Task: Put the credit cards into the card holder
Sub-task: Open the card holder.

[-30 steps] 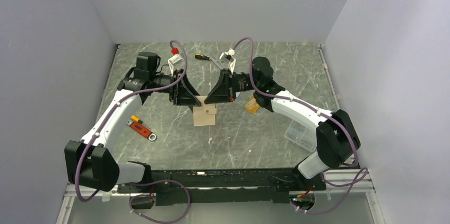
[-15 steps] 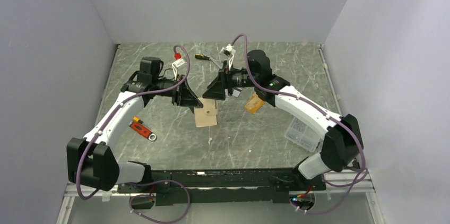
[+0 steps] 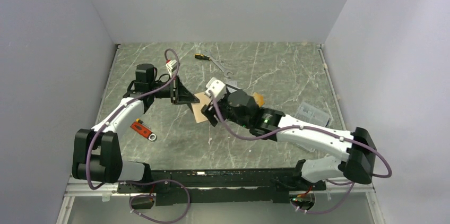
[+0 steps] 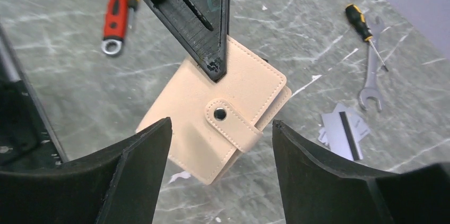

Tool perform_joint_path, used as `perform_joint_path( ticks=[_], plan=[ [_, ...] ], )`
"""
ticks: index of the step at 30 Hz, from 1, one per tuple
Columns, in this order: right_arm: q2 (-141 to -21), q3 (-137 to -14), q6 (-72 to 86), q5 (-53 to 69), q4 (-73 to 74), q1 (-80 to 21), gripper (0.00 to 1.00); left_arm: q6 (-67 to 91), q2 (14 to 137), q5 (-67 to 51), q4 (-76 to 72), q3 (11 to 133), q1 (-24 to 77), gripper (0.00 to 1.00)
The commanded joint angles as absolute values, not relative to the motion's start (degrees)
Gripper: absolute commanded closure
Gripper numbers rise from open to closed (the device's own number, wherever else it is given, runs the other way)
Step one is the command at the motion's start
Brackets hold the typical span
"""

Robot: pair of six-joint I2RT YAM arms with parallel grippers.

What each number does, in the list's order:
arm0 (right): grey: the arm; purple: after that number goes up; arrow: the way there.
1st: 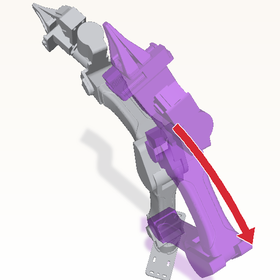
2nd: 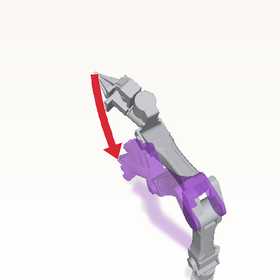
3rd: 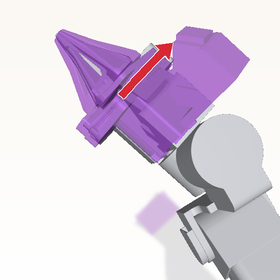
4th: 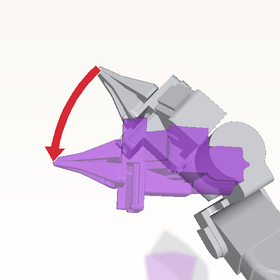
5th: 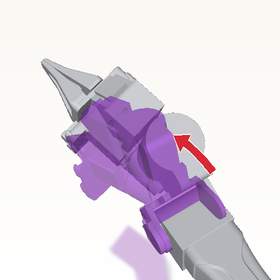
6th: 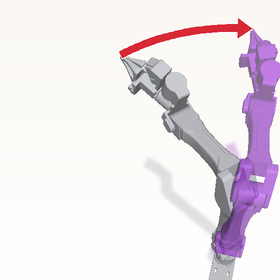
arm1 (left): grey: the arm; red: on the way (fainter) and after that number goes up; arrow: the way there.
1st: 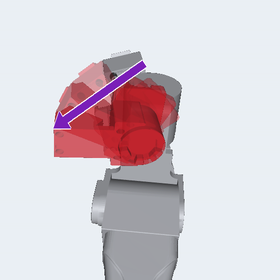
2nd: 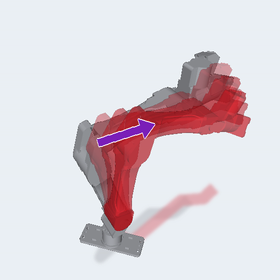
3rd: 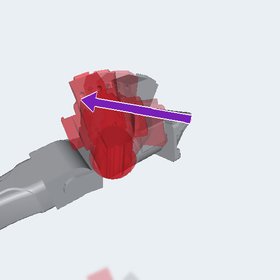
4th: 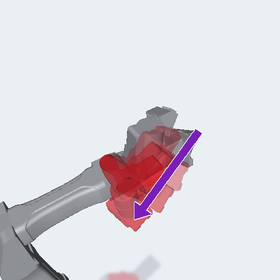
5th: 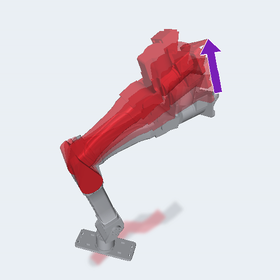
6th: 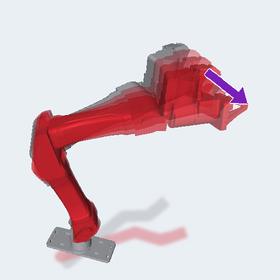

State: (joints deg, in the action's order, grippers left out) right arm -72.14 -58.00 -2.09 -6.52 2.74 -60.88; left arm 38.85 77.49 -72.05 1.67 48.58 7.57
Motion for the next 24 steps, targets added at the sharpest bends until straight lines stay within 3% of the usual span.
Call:
perform_joint_path(
  ticks=[1,7,13,24],
  plan=[
    [-76.2,-59.6,-10.7,-19.7,-3.2,-65.1,0.30,46.5,77.1,-72.9,-7.7,47.1,7.3,1.00],
    [-81.3,-60.9,-14.0,-25.2,-4.9,-67.8,0.40,47.0,76.5,-73.4,-8.5,46.8,7.0,1.00],
    [-81.6,-58.9,-16.5,-31.7,-11.1,-68.5,0.58,48.1,76.2,-73.6,-9.5,45.9,7.0,1.00],
    [-84.2,-57.7,-17.8,-34.2,-13.7,-69.0,0.72,49.5,76.0,-74.0,-10.9,45.9,7.0,1.00]
  ],
)
